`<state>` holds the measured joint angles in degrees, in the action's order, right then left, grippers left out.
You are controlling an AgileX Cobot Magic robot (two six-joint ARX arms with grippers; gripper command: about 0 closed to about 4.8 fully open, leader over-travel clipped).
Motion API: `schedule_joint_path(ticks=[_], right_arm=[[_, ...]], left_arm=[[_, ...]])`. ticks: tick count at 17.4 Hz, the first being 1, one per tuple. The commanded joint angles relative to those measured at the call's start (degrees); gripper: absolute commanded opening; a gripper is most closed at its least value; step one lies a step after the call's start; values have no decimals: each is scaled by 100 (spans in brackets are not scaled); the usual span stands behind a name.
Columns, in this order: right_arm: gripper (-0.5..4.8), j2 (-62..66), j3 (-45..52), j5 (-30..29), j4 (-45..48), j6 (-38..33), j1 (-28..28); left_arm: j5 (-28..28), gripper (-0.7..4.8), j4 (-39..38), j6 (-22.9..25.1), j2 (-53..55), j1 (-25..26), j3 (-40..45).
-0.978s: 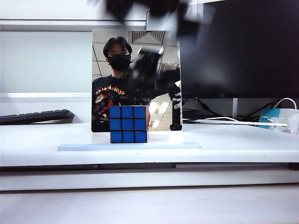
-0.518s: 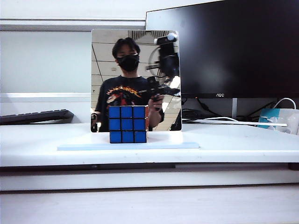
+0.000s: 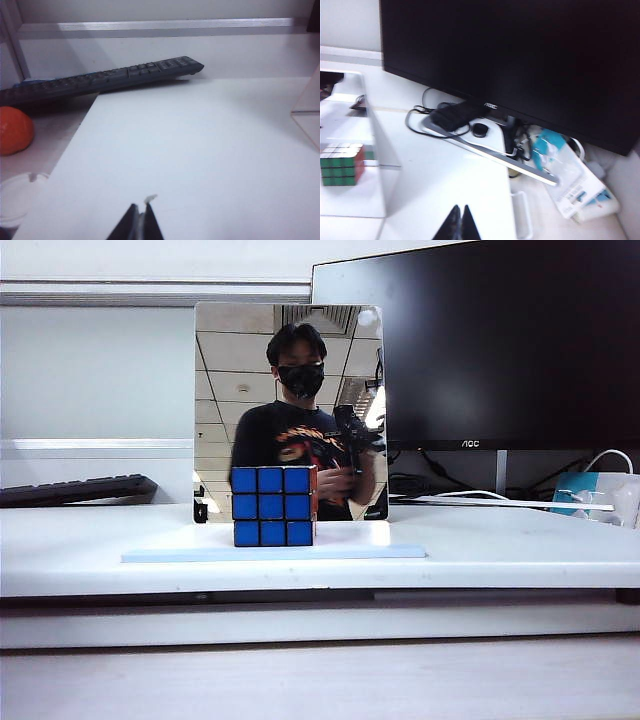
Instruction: Move the the Rubik's Cube near the mirror.
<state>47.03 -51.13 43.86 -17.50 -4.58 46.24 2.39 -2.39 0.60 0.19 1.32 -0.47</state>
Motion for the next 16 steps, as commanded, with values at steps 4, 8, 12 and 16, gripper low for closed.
schedule_joint_path(ticks=[4,8,12,16], right_arm=[[-5,-46,-22,382,-153,376,-31],[-5,-938,1539,-1561,984,-7,-927],[-5,-2682,3849,-4883,2601,-352,-2983],[-5,-3637,4605,-4478,2452,-446,-3670]], left_arm=[[0,22,72,24,2,-22,-7],[-2,22,72,24,2,-20,-7],[-7,22,74,22,2,-20,-7],[-22,22,72,24,2,-20,-7]])
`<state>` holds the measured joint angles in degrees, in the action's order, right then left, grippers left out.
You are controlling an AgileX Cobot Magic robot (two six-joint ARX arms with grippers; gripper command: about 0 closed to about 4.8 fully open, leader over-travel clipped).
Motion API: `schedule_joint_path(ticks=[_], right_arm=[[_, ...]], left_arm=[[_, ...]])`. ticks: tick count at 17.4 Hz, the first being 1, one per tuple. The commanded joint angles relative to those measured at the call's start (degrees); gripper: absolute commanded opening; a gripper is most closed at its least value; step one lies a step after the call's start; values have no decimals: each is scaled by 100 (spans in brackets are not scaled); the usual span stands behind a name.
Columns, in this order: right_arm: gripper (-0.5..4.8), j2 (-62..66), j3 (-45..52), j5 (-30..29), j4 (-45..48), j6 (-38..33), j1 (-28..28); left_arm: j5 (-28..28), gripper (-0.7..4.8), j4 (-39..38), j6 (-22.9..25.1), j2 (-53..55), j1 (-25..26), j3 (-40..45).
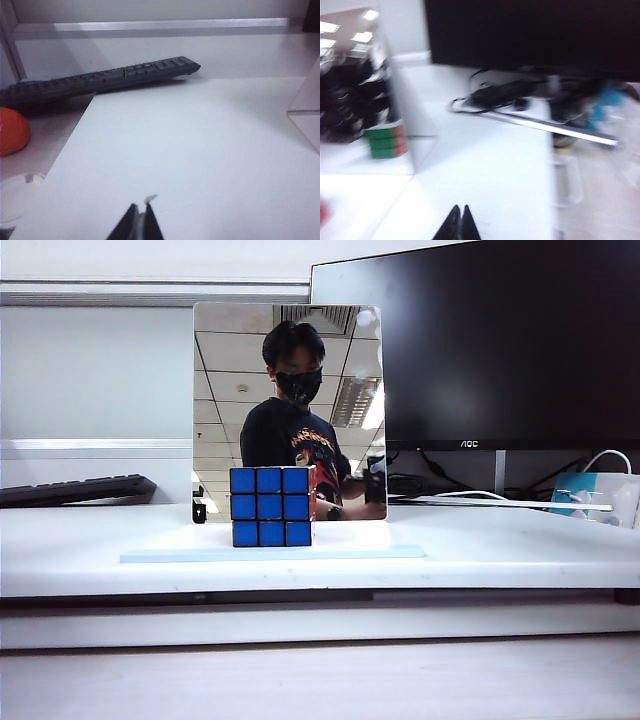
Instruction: Move the the Rubik's Cube near the mirror.
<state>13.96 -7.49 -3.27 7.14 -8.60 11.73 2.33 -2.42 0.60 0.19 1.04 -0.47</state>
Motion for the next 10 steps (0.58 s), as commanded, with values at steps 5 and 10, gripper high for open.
schedule_joint_path(ticks=[5,10], right_arm=[[-5,-1010,706,243,-424,-37,-675],[-5,-1161,706,643,-581,-22,-695]], left_arm=[[-15,22,77,24,2,9,-7],[-15,22,72,24,2,9,-7]])
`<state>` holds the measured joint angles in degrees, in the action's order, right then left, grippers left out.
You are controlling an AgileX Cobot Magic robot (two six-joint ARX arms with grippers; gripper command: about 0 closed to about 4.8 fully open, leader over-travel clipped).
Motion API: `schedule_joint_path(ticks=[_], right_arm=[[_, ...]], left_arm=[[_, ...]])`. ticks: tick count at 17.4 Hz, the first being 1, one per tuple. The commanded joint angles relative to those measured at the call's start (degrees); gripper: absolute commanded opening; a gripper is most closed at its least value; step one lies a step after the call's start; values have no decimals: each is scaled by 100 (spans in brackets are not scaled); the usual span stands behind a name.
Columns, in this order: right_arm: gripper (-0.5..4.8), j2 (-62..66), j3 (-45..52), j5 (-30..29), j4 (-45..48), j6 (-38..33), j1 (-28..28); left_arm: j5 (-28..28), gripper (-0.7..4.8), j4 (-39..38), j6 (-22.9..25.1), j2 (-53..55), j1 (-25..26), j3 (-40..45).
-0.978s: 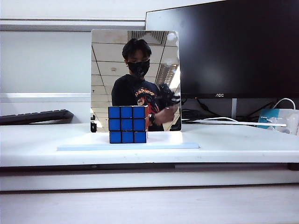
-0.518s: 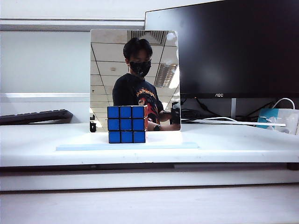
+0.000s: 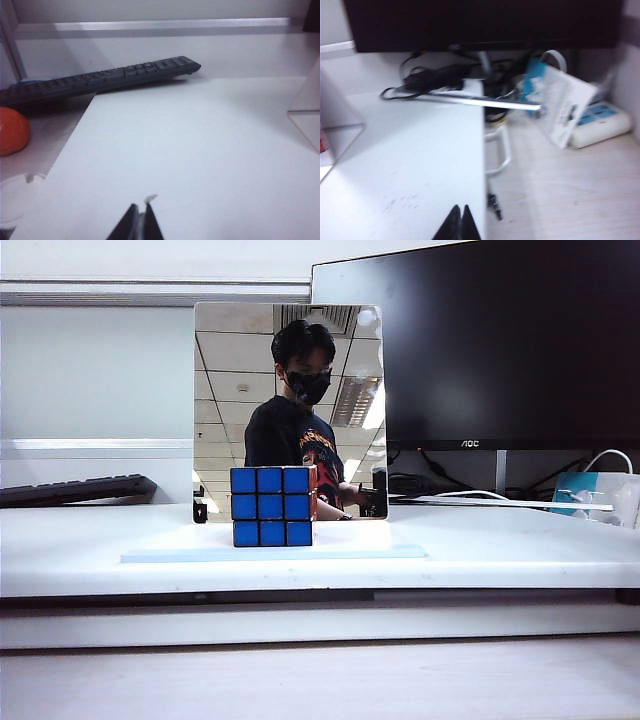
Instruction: Move the the Rubik's Cube near the mirror.
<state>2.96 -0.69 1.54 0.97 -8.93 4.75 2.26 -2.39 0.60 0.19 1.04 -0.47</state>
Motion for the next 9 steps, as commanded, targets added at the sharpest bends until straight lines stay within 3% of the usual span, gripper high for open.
schedule_joint_path(ticks=[1,9], right_arm=[[-5,-122,26,160,17,11,2],[-5,-282,26,153,59,9,4]], left_arm=[[-9,22,74,24,2,9,-7],[-9,22,74,24,2,9,-7]])
